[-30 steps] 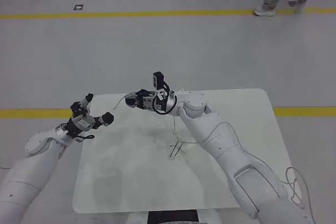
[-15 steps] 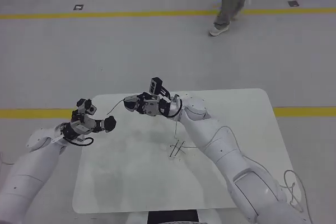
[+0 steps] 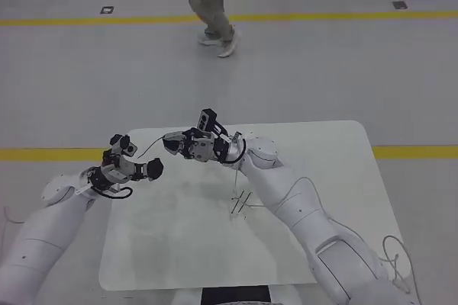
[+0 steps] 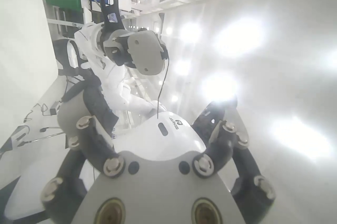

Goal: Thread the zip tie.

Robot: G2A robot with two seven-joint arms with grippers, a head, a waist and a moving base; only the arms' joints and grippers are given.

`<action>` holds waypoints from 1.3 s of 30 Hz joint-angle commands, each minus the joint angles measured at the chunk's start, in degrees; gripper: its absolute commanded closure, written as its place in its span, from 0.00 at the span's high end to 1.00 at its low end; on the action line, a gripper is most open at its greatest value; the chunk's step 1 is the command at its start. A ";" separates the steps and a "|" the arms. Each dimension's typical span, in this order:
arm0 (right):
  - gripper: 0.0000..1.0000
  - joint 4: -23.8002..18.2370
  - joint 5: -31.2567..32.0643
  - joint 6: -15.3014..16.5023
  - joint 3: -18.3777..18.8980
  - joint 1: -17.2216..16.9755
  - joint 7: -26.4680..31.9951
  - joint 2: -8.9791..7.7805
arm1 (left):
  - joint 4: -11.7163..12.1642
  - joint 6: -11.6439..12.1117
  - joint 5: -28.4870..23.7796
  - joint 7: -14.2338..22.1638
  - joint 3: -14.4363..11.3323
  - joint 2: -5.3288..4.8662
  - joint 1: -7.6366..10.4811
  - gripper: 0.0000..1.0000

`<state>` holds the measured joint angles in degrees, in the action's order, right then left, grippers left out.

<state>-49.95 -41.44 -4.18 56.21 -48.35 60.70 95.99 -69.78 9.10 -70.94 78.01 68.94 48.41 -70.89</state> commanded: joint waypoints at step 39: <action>0.00 -9.87 15.04 -5.97 -2.13 -2.00 -3.54 -3.60 | -2.42 -2.71 4.42 -2.68 2.84 1.42 -2.71 0.16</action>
<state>-59.79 -26.45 -10.13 54.16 -50.39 57.18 92.43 -72.22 6.47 -66.63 75.36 71.74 49.77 -73.62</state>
